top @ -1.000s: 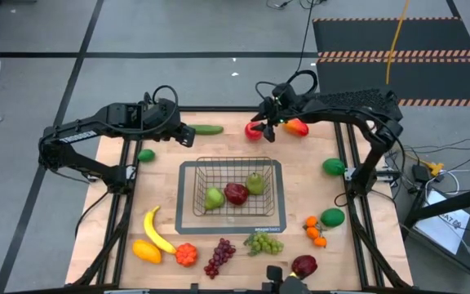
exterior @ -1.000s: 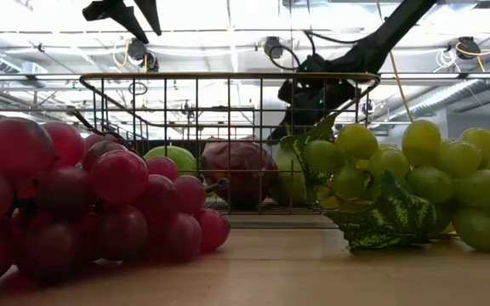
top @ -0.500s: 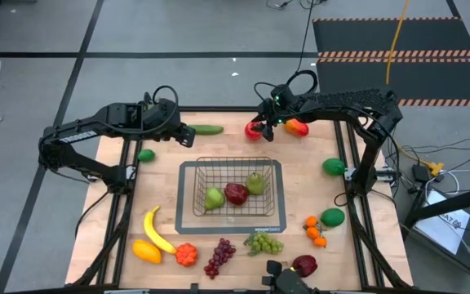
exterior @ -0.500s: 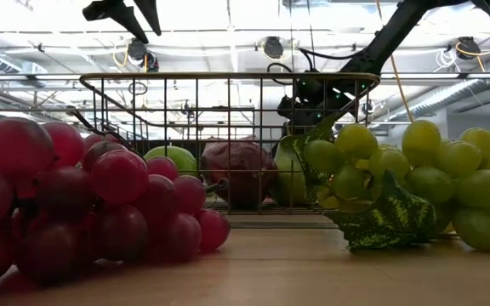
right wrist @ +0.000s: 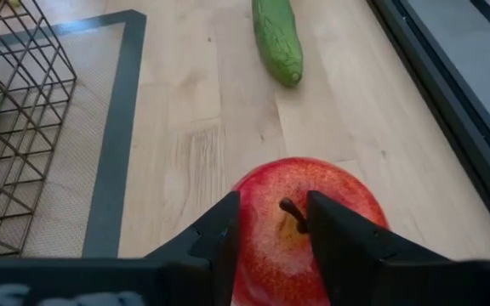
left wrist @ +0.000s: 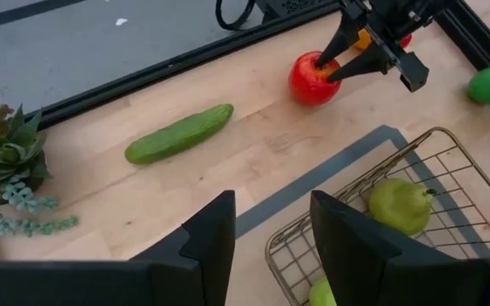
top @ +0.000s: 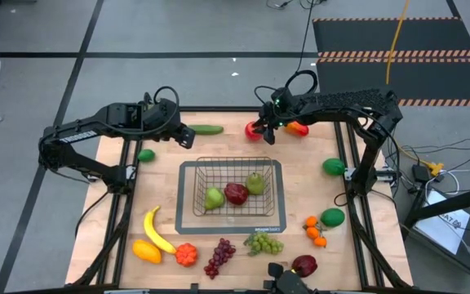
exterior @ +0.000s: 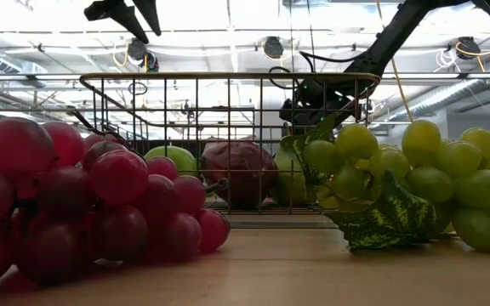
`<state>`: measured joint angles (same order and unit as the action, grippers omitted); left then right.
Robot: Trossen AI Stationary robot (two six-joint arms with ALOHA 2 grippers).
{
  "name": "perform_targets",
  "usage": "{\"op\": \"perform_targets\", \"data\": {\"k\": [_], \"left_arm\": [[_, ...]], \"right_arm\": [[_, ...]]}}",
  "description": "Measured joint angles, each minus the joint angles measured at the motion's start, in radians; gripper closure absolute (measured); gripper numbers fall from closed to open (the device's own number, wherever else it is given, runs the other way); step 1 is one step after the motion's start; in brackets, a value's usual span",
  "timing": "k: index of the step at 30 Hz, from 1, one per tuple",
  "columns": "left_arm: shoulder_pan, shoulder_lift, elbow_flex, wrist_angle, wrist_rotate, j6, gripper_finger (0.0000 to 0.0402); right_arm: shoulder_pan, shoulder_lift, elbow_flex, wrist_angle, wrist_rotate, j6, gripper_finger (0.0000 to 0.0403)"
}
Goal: Build produce basket
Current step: Put the red apple into the gold wire basket
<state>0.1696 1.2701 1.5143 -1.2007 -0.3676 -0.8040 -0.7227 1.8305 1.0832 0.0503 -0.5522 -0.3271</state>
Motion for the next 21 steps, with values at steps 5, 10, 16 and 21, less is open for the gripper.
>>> {"op": "perform_targets", "data": {"k": [5,10,16,21], "left_arm": [[0.000,0.000,0.000,0.000,0.000,0.000,0.0248],[0.000,0.000,0.000,0.000,0.000,0.000,0.0249],[0.000,0.000,0.000,0.000,0.000,0.000,0.0249],[0.000,0.000,0.000,0.000,0.007,0.012,0.0248]], "right_arm": [[0.000,0.000,0.000,0.007,0.002,0.000,0.0303],[0.000,0.000,-0.001,0.007,0.003,0.000,0.0341],[0.006,0.000,-0.001,0.011,0.042,0.002,0.0392],[0.017,-0.007,-0.003,0.029,0.059,0.083,0.0395]]}}
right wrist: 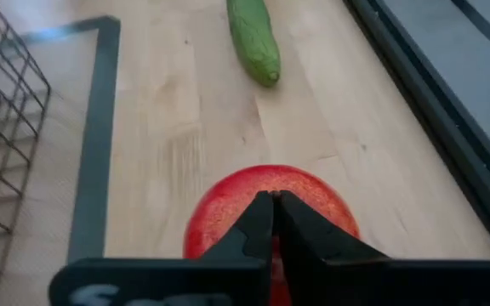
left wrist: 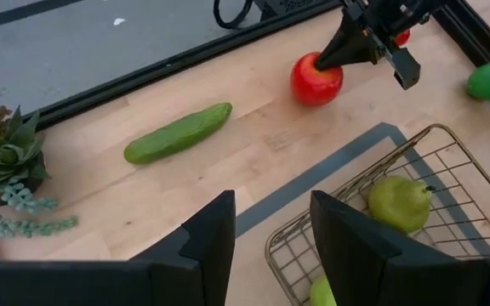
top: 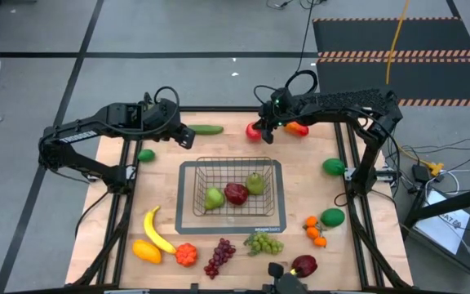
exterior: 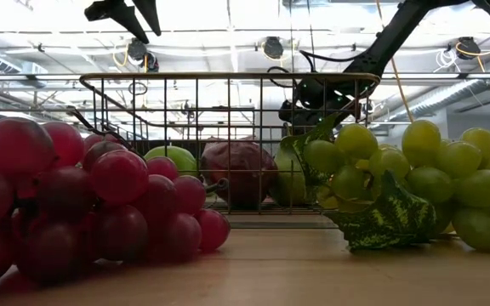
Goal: Build produce basket
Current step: Put the red apple into the gold wire basket
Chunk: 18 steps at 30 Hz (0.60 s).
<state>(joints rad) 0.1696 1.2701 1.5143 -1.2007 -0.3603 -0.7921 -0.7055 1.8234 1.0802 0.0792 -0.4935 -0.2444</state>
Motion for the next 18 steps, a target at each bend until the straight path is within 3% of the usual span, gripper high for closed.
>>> {"op": "perform_targets", "data": {"k": [10,18], "left_arm": [[-0.003,0.019,-0.002,-0.021,-0.007,0.177,0.0248],[-0.003,0.046,-0.001,-0.049,0.026,0.232,0.0248]], "right_arm": [[0.056,-0.222,0.000,-0.031,0.056,0.195,0.0400],[0.232,-0.477,0.001,-0.099,0.280,0.422,0.0402]]}}
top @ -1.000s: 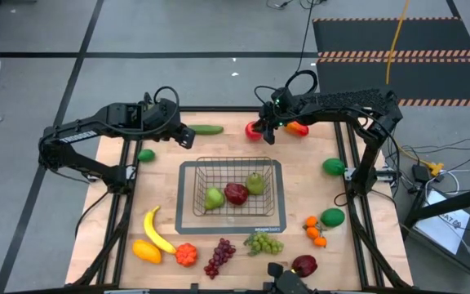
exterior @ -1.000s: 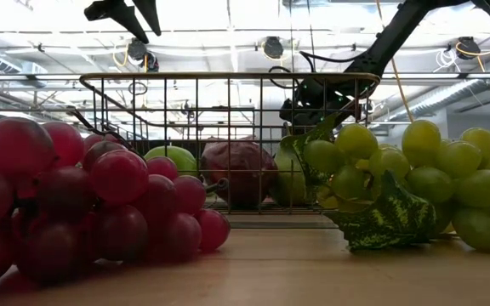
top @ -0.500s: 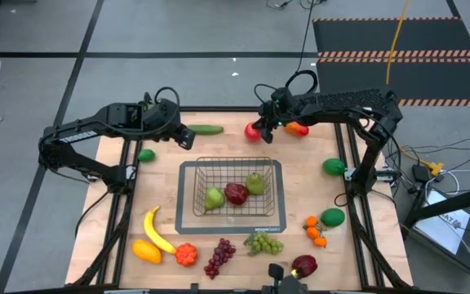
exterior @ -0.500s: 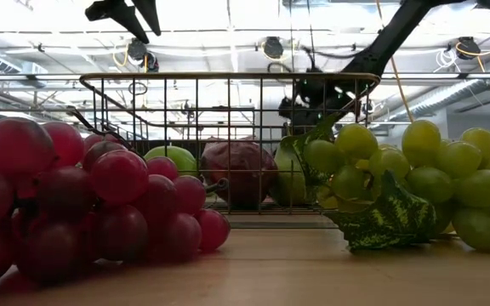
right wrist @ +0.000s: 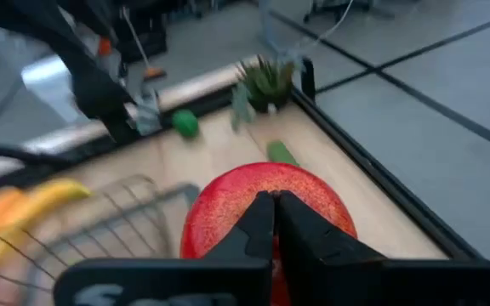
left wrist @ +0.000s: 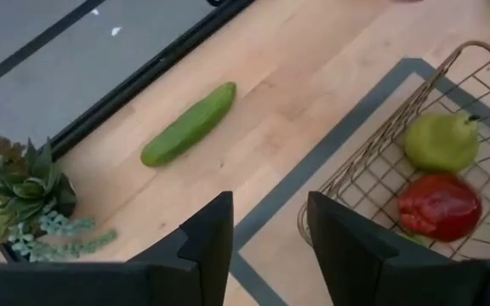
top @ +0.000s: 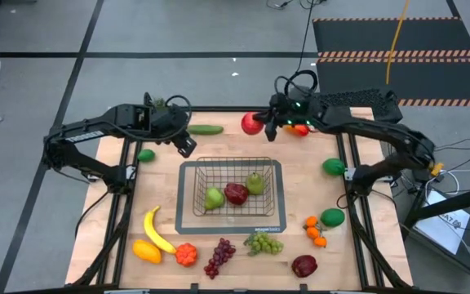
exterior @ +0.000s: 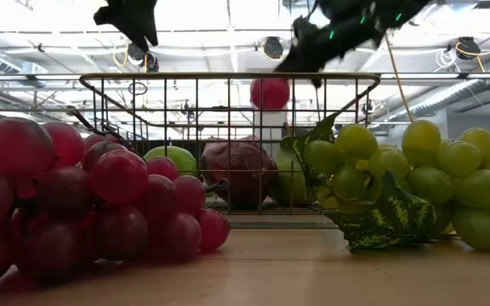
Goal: Build produce basket
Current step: Put the red apple into the gold wire basket
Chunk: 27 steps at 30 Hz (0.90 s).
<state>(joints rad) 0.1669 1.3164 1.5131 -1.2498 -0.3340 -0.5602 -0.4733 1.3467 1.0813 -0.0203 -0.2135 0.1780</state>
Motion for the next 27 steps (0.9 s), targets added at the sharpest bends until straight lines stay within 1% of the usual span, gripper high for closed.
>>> {"op": "perform_targets", "data": {"k": [5,10,13,16,19,21,23,27], "left_arm": [[0.001,0.020,-0.005,0.008,-0.008,0.017,0.0248],[0.002,0.019,-0.060,0.040,-0.005,0.012,0.0249],[0.003,0.024,-0.094,0.038,0.038,-0.006,0.0248],[0.001,0.021,-0.119,0.038,0.104,-0.029,0.0249],[-0.009,0.022,-0.135,0.035,0.170,-0.054,0.0248],[-0.025,0.021,-0.136,0.034,0.188,-0.068,0.0248],[-0.044,0.021,-0.136,0.036,0.194,-0.077,0.0249],[-0.077,0.021,-0.136,0.046,0.195,-0.076,0.0254]], "right_arm": [[0.156,-0.124,0.001,-0.039,0.129,0.160,0.0402],[0.298,-0.209,0.011,-0.035,0.223,0.342,0.0402],[0.368,-0.235,0.025,-0.023,0.266,0.474,0.0402],[0.432,-0.257,0.025,0.035,0.293,0.550,0.0402],[0.483,-0.269,0.025,0.107,0.339,0.628,0.0402],[0.506,-0.272,0.025,0.156,0.379,0.691,0.0402],[0.520,-0.276,0.025,0.194,0.396,0.744,0.0402],[0.529,-0.280,0.026,0.212,0.397,0.733,0.0399]]}}
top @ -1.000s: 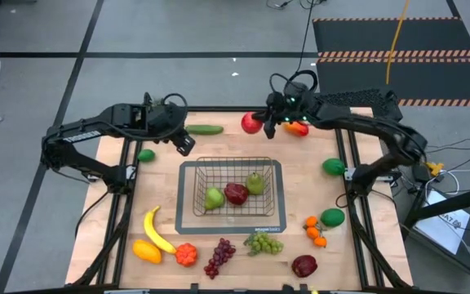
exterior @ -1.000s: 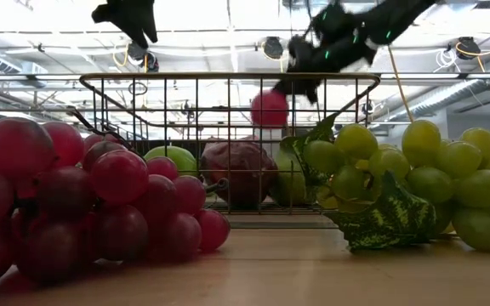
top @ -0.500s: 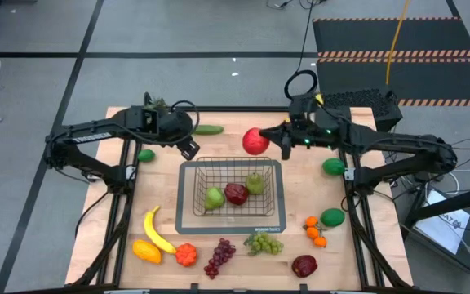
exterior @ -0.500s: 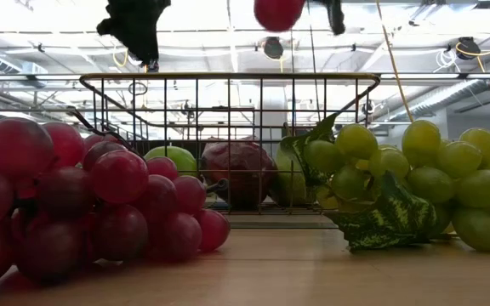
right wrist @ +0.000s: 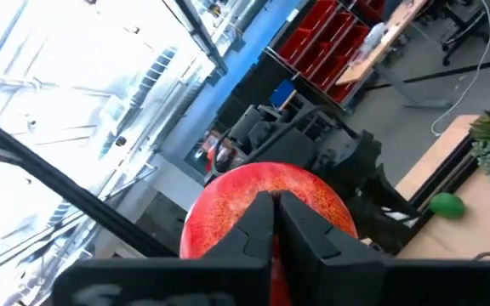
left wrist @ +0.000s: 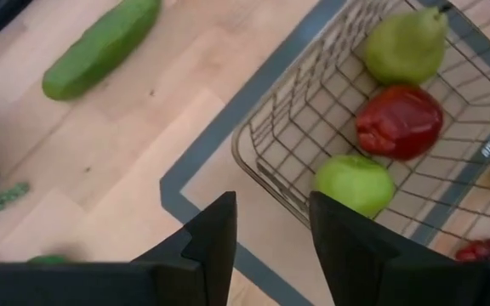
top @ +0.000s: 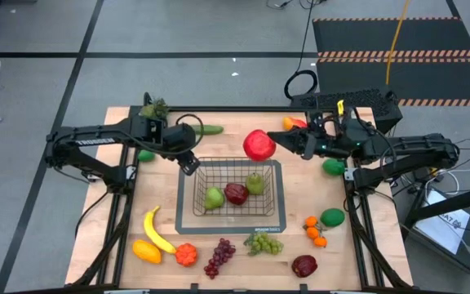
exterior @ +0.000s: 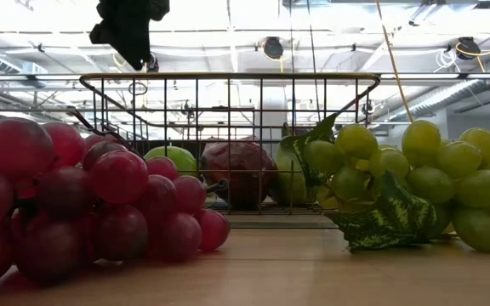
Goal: Build produce basket
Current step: Put the red apple into the gold wire basket
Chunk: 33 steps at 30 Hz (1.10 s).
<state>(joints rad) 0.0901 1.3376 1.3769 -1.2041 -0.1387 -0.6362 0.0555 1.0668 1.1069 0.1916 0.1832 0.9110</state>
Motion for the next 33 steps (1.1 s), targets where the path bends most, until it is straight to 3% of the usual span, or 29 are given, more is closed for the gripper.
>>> {"op": "perform_targets", "data": {"k": [5,9,17,21,27,33], "left_arm": [[-0.022,0.000,0.000,0.004,-0.001,-0.020,0.0265],[-0.031,0.000,0.000,0.004,-0.001,-0.065,0.0270],[-0.056,0.000,0.000,0.047,0.002,-0.123,0.0270],[-0.072,0.000,0.000,0.071,0.019,-0.162,0.0270],[-0.099,0.000,0.000,0.095,0.039,-0.258,0.0270],[-0.142,0.000,0.000,0.101,0.068,-0.334,0.0270]], "right_arm": [[-0.005,0.002,0.000,0.000,-0.001,0.014,0.0398],[-0.009,0.001,-0.011,0.025,-0.003,0.146,0.0398],[-0.008,0.001,-0.062,0.255,-0.109,0.394,0.0397],[-0.001,0.001,-0.098,0.396,-0.102,0.523,0.0397],[0.041,0.002,-0.147,0.458,-0.035,0.636,0.0397],[0.077,0.001,-0.176,0.487,-0.027,0.643,0.0397]]}}
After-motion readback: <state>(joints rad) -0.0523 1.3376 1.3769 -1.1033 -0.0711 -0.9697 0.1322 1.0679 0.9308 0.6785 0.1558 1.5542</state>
